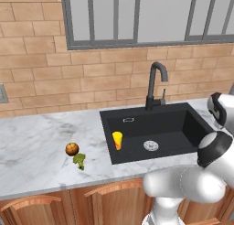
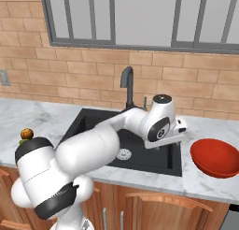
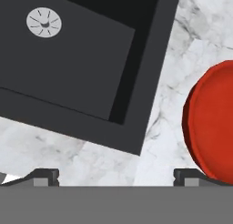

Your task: Remove the orange and broccoli from the sink. Then move the bowl and cup from the counter to the sink for washing.

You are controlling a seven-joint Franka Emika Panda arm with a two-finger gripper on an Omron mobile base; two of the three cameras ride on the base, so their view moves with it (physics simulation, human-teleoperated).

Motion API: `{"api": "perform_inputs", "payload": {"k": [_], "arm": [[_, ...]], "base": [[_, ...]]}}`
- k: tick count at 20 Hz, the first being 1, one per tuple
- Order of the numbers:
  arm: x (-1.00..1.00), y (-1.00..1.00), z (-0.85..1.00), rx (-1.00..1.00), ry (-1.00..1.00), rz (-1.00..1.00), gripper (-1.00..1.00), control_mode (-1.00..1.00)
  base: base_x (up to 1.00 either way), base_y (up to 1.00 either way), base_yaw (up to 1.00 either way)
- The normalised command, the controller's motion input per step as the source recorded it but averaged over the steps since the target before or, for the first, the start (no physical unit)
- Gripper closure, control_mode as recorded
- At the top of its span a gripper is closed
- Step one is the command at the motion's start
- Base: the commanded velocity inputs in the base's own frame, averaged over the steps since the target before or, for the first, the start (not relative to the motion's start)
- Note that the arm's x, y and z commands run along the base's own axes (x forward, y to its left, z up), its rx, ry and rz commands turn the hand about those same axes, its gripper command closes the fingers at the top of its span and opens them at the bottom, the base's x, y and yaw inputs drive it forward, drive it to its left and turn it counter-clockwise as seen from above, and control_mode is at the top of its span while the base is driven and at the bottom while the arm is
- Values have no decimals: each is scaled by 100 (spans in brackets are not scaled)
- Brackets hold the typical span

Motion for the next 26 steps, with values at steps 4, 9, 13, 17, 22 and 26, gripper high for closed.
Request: {"api": "perform_inputs", "payload": {"k": [4, 9, 13, 17, 22, 26], "arm": [[19, -37, -27, 0, 0, -11, -100, -100], [22, -37, -27, 0, 0, -9, -100, -100], [23, -36, -27, 0, 0, -7, -100, -100], [26, -36, -26, 0, 0, -5, -100, -100], [25, -29, -24, 0, 0, -2, -100, -100], [23, -31, -16, 0, 0, 0, -100, -100]], "base": [[0, 0, 0], [0, 0, 0], [0, 0, 0], [0, 0, 0], [0, 0, 0], [0, 0, 0]]}}
